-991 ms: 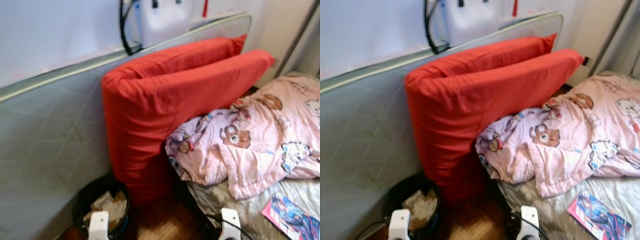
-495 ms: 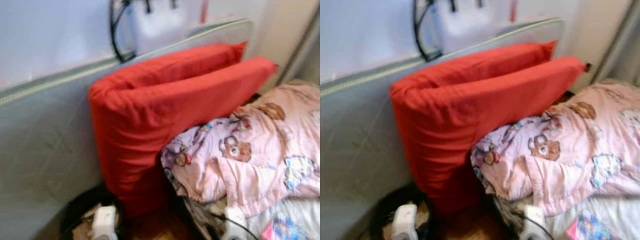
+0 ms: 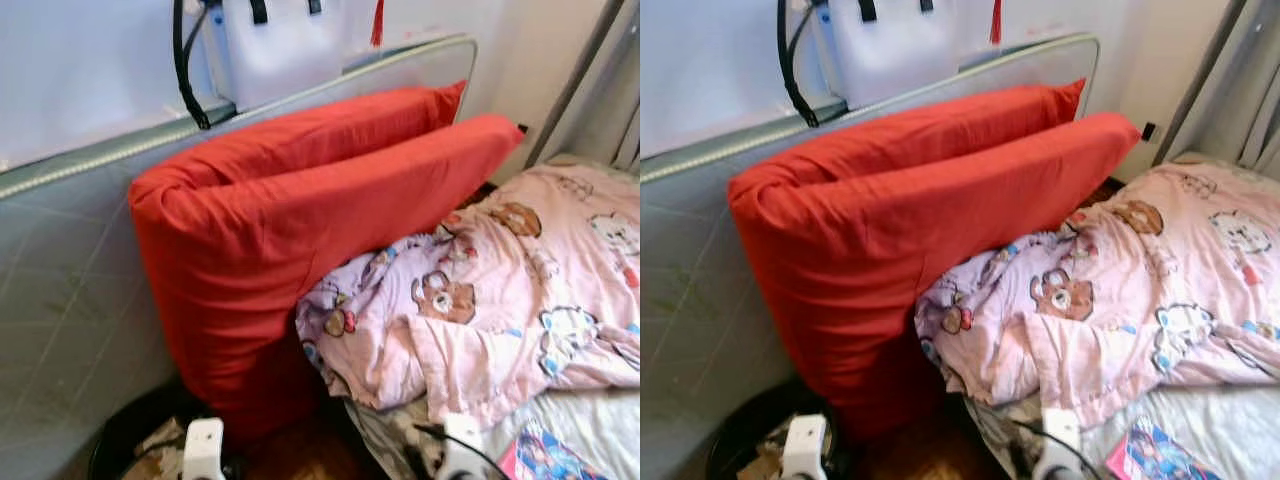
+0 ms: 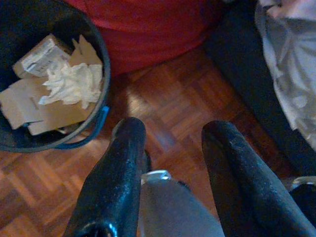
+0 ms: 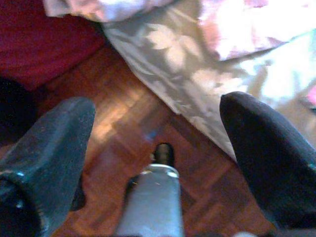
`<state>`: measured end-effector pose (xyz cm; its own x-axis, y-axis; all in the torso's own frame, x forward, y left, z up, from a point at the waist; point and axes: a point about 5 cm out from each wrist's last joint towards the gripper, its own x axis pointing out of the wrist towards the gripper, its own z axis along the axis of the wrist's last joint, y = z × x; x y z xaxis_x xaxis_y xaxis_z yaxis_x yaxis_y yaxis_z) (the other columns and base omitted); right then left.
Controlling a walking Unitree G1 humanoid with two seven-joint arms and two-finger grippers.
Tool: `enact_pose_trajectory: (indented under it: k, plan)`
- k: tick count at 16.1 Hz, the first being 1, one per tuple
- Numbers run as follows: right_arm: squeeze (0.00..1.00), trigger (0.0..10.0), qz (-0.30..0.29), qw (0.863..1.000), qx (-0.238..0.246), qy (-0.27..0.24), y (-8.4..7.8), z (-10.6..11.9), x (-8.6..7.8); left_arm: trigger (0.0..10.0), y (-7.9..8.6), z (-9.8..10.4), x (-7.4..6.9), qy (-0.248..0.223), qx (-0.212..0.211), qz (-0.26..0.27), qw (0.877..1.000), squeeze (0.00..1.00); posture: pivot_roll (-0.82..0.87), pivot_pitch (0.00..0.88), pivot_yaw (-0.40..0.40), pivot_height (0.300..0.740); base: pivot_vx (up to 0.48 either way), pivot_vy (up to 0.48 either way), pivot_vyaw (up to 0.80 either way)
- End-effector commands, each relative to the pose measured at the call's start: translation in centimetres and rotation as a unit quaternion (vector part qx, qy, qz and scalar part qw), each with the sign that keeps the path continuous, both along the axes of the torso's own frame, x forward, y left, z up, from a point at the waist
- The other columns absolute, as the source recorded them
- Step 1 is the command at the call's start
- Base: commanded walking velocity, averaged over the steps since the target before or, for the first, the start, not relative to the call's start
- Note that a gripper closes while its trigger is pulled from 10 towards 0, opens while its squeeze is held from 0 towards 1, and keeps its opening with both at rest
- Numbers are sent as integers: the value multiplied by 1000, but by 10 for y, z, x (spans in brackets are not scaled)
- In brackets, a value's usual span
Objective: Clean up the room
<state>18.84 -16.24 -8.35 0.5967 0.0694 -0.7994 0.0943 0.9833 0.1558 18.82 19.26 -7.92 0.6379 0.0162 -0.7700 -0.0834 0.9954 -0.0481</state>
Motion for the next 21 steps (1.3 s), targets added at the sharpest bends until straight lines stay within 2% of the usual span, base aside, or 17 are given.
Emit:
enact_pose_trajectory:
  k: [1, 5, 6, 16, 19, 21]
  plan:
    - [0, 10000, -5, 1000, -5, 8, -3, -1, -3, 10000, 0, 1, 2, -5, -3, 4, 1000, 0, -43, 0, -13, 740, 0, 0, -781]
    - [0, 10000, -2, 1000, -4, 10, -3, -2, -4, 10000, 2, 1, 2, -2, 15, -14, 1000, 0, -41, 0, -10, 740, 0, -118, -781]
    - [0, 10000, -1, 1000, -5, 10, -3, -2, -4, 10000, 1, 2, 3, -4, 15, -14, 1000, 0, -43, 0, -10, 740, 0, -472, -781]
    - [0, 10000, 0, 1000, -3, 11, -2, -2, -5, 10000, -1, 6, 10, -17, 16, -20, 1000, 0, -47, 0, -4, 740, 0, 0, -779]
    - [0, 10000, -2, 1000, -3, 11, -2, -2, -4, 10000, -2, 6, 12, -20, 15, -18, 1000, 0, -48, 0, -4, 740, 0, -336, -779]
    - [0, 10000, -3, 1000, -2, 11, -2, -2, -4, 10000, -2, 6, 12, -21, 14, -16, 1000, 0, -47, 0, -5, 740, 0, 0, -781]
